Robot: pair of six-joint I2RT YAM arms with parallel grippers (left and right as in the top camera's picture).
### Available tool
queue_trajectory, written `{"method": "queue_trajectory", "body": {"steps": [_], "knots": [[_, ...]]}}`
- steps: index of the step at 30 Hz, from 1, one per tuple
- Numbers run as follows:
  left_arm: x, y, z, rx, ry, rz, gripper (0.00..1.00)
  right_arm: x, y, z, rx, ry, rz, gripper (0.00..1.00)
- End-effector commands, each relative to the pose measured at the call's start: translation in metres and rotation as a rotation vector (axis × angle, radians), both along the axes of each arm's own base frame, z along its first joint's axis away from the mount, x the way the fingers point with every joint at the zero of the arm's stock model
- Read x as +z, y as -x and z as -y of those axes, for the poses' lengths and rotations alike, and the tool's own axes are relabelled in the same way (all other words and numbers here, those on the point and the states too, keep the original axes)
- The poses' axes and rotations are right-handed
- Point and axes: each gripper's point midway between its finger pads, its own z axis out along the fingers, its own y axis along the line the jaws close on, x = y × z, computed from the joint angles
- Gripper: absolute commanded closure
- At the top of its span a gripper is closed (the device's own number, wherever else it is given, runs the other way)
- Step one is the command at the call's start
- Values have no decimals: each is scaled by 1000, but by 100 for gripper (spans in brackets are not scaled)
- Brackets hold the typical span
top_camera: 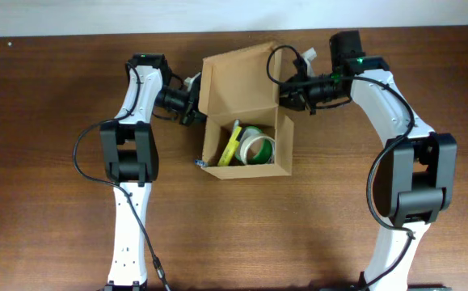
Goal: Pack container
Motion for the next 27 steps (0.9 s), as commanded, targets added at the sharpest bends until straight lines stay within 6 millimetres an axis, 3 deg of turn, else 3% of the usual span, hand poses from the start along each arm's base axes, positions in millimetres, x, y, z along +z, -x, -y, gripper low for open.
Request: {"method": "queue_trajectory", "body": {"steps": [1,13,18,27], "knots": [[-2,-4,-3,10,22,17,98,-14,1,4,21,99,37,95],[-2,-4,-3,10,23,18,98,-33,19,16,65,222,8,94],[7,-8,1,30,83,35,98,-48,32,28,97,337,-24,94],[11,-10,2,39,104,36,98,-50,40,28,132,352,-26,94]]}}
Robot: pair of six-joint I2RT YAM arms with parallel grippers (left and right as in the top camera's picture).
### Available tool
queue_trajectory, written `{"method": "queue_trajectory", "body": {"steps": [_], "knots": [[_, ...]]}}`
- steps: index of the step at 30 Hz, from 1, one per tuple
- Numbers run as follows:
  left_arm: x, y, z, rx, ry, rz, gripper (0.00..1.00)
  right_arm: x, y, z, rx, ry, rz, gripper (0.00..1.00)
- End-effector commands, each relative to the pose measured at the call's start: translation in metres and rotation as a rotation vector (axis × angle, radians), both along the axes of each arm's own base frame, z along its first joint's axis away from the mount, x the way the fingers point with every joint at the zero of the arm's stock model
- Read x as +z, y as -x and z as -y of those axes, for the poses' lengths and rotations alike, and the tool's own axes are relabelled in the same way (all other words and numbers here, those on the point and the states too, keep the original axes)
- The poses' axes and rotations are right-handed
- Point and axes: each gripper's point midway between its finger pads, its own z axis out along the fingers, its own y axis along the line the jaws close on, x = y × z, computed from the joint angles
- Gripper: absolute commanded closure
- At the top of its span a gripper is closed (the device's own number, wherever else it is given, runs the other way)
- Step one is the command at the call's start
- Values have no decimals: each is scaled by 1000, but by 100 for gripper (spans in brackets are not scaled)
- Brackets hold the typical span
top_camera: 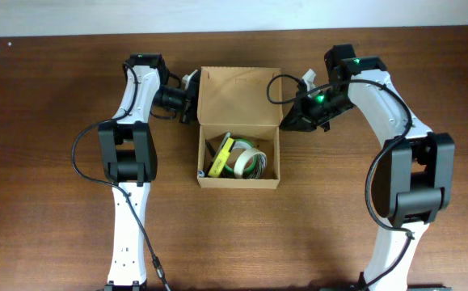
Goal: Pack container
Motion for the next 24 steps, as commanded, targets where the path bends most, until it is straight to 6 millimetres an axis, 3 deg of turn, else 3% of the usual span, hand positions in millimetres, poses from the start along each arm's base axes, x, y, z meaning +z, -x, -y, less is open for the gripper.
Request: {"method": "queue_trajectory", "body": {"steps": [1,5,11,14,24], "knots": [[2,-5,2,15,44,15,99,1,-1,-3,32,6,22,95],[7,-7,3,26,78,25,98,0,0,-3,31,9,19,94],[8,-8,3,27,87,37,98,-12,-2,13,28,120,29,68],[5,-8,3,18,76,62,98,-15,-3,18,26,155,33,60],[3,-9,2,-5,77,146,98,-16,-5,41,-26,162,3,58]]}}
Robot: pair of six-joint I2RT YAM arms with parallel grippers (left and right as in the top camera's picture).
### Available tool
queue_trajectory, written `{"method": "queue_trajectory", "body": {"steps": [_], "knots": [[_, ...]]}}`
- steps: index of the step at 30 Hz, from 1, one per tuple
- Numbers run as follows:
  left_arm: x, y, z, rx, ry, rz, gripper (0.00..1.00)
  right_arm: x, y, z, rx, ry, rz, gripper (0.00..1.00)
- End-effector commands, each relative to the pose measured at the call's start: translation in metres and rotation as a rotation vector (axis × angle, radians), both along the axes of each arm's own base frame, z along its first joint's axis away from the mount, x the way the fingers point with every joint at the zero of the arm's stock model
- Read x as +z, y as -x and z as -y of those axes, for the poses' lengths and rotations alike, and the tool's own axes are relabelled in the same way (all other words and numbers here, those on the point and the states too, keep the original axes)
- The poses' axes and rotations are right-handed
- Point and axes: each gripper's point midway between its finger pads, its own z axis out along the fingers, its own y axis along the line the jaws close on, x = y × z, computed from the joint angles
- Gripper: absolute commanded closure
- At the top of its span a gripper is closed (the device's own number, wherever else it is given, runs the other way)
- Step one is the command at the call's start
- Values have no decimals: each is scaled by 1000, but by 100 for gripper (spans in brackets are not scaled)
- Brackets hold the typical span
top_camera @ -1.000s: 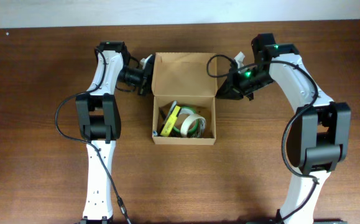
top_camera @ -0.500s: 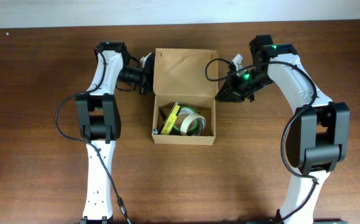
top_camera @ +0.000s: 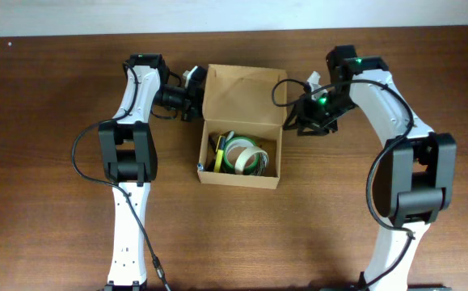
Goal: Pack container
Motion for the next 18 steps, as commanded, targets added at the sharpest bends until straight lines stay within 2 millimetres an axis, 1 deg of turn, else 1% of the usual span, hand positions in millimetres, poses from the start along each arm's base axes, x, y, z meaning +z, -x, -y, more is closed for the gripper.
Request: {"method": "queue_trajectory", "body": {"steps": [1,5,6,8,9,11,15,17,18], "knots": [[-2,-3,0,-7,28,65,98,1,-5,16,-27,9,-2,58],[-2,-3,0,-8,29,65,98,1,-5,25,-48,11,-12,57],[-2,-3,0,-8,29,65,98,1,-5,26,-52,11,-12,51],[-2,-3,0,-7,29,65,98,1,-7,32,-64,12,-12,32],[-2,-3,0,-7,28,66,98,1,-7,34,-70,12,-11,25],[-2,-3,0,-7,28,69,98,1,-9,39,-82,12,-11,19],[-5,-8,-6,1,21,100,98,1,-10,52,-114,11,-15,17],[-9,-15,-15,13,4,129,98,2,-10,58,-130,8,-22,17],[-14,-19,-22,23,-26,129,98,2,-9,61,-137,8,-29,17]]}}
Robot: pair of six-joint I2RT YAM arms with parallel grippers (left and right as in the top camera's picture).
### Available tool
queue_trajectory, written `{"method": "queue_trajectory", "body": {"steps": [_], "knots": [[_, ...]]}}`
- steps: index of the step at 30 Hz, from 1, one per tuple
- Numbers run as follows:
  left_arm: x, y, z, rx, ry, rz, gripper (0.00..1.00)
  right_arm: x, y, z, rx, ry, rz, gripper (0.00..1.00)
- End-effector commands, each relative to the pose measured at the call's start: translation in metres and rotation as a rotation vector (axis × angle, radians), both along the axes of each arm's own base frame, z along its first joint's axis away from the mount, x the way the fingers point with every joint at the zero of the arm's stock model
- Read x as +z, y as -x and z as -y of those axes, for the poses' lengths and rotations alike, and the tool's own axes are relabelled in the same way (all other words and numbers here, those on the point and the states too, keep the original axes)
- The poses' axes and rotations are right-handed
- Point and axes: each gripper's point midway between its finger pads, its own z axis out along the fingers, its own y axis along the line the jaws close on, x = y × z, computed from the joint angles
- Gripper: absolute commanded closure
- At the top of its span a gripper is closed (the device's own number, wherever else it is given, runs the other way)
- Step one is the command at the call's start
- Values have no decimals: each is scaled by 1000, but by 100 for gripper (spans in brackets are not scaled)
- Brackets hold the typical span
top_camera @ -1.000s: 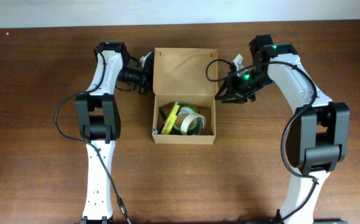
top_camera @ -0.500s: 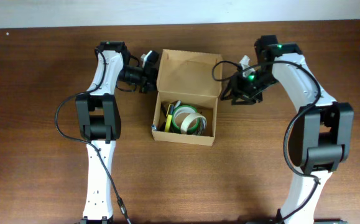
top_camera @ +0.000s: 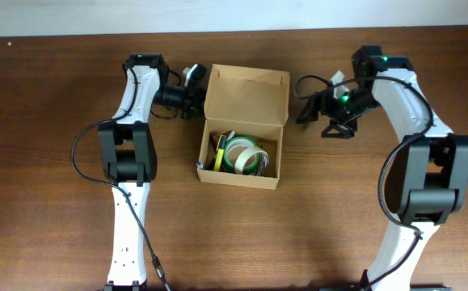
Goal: Pack container
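Note:
An open cardboard box [top_camera: 242, 176] stands mid-table with its lid flap [top_camera: 247, 93] laid back toward the far side. Inside lie rolls of tape [top_camera: 246, 153] and a yellow item [top_camera: 220, 151]. My left gripper [top_camera: 195, 83] is at the left edge of the lid flap, touching it; the overhead view does not show how its jaws stand. My right gripper [top_camera: 310, 113] hangs to the right of the box, apart from it, open and holding nothing.
Brown wooden table [top_camera: 56, 202] all around the box. A pale wall strip runs along the far edge [top_camera: 234, 16]. Cables loop off both arms near the box's back corners.
My right gripper has drawn away to the right, from touching the box's right back corner to a gap's width off it. The box and my left gripper have hardly moved.
At first the box sat skewed with its lid flap tilted, my right gripper at the flap's right edge and my left at the box's left back corner. Then the box stood square with the flap back. Now the right gripper is off it.

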Motion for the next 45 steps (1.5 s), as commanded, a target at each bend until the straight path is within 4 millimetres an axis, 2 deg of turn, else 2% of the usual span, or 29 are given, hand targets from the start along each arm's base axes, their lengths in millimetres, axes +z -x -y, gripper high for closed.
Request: {"method": "queue_trajectory", "body": {"steps": [1,8,11,12,13,16,19,22,23,26,27,30,32,34,36,40,41,43,45], "knots": [[-17,-15,-26,44,-65,21,98,3,-4,14,-27,4,3,17],[-59,-37,-98,159,-327,-10,98,6,1,16,-18,3,-11,17],[-78,-39,-137,201,-473,-34,98,7,3,15,-11,2,-11,17],[-89,-37,-161,220,-569,-52,98,9,4,15,-4,2,-8,17],[-93,-36,-174,226,-616,-57,98,10,5,15,0,2,-7,17],[-94,-35,-206,247,-725,-58,98,15,5,15,10,3,9,18],[-78,-41,-226,272,-794,-23,98,22,4,15,18,8,34,21],[-39,-51,-242,302,-891,66,98,29,2,15,18,10,56,23],[-1,-59,-244,334,-922,152,98,35,1,15,19,11,69,23],[67,-66,-238,393,-939,307,98,40,1,13,24,11,76,24],[94,-63,-236,408,-951,353,98,41,1,11,28,11,77,24],[155,-48,-224,427,-999,450,98,43,2,8,37,11,79,25],[196,-38,-209,457,-986,522,98,43,2,3,49,11,79,28],[228,-28,-192,462,-973,596,98,42,3,0,58,14,78,33],[257,-16,-173,460,-961,669,98,41,6,-3,74,32,73,47],[296,5,-137,437,-937,783,98,41,16,-9,121,100,41,82],[305,11,-128,431,-931,810,98,44,20,-10,138,128,34,89],[319,22,-112,417,-915,857,98,53,23,-14,176,177,46,94],[332,33,-97,403,-895,898,98,71,24,-18,215,250,95,94]]}}
